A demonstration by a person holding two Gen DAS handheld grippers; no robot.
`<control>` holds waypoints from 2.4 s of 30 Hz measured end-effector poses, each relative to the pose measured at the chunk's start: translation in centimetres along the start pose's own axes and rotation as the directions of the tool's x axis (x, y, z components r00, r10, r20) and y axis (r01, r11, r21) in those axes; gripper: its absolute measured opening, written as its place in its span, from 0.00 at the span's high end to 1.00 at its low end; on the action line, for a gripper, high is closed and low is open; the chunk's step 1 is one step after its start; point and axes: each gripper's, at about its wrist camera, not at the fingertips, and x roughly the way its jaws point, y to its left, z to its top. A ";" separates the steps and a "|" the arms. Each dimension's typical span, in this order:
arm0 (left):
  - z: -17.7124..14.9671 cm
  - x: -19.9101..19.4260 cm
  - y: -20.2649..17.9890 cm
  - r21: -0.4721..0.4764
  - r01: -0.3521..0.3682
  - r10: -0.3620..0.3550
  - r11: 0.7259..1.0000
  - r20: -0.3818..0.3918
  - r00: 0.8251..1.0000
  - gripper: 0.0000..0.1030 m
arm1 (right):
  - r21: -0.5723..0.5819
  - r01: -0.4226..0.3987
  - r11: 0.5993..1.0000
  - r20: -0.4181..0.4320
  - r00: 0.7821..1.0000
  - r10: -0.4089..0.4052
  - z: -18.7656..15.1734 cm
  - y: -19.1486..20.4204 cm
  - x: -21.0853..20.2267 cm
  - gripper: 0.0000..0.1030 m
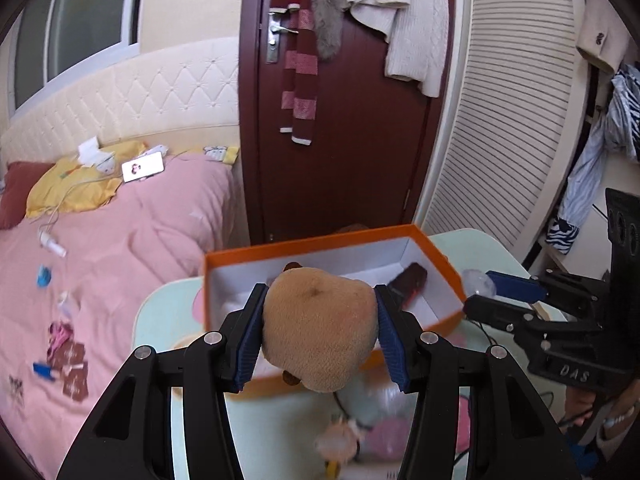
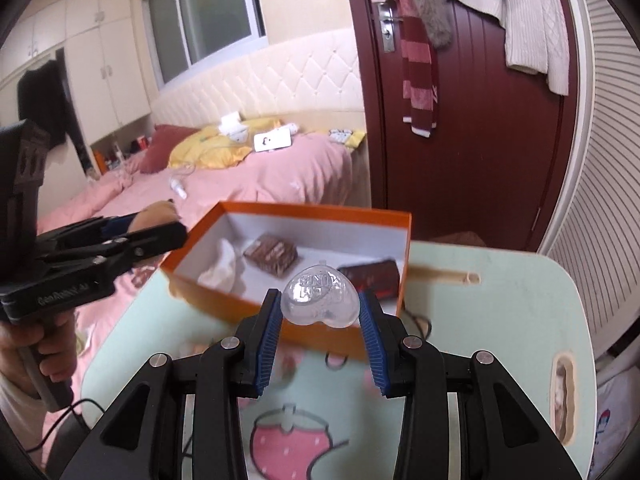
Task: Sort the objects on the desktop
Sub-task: 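Drop the plush into the box with the left tool while the right tool places the clear bulb inside, then withdraw both tools from the box back over the table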
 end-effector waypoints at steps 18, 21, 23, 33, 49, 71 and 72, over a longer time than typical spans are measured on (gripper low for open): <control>-0.2 5.1 0.6 -0.061 0.045 -0.050 0.997 -0.086 0.995 0.35 | 0.077 -0.099 0.992 -0.031 0.994 0.102 1.1 -1.6 4.9 0.60; -0.3 4.9 0.9 -0.076 0.034 -0.040 0.997 -0.073 0.997 0.28 | 0.088 -0.098 0.991 -0.017 0.995 0.099 1.0 -1.8 4.6 0.51; -0.4 4.6 1.1 -0.086 0.027 -0.033 0.996 -0.068 0.997 0.28 | 0.090 -0.094 0.992 -0.014 0.995 0.096 1.0 -1.8 4.5 0.51; -1.5 2.2 2.2 -0.132 0.012 -0.021 0.991 -0.069 0.997 0.28 | 0.076 -0.063 0.995 -0.031 0.997 0.066 0.0 -1.6 3.1 0.51; -9.9 -2.3 0.3 -0.182 -0.002 -0.032 0.983 -0.182 0.983 0.28 | 0.045 0.077 0.996 -0.157 0.985 -0.069 -6.6 0.0 1.5 0.42; -16.1 -1.1 -3.0 -0.037 -0.187 0.177 0.982 -0.189 0.966 0.00 | -0.026 0.193 0.981 -0.237 0.952 -0.193 -10.3 1.2 2.4 0.00; -16.1 -1.3 -2.9 -0.037 -0.186 0.176 0.982 -0.188 0.966 0.00 | -0.026 0.193 0.981 -0.238 0.952 -0.193 -10.1 1.2 2.5 0.00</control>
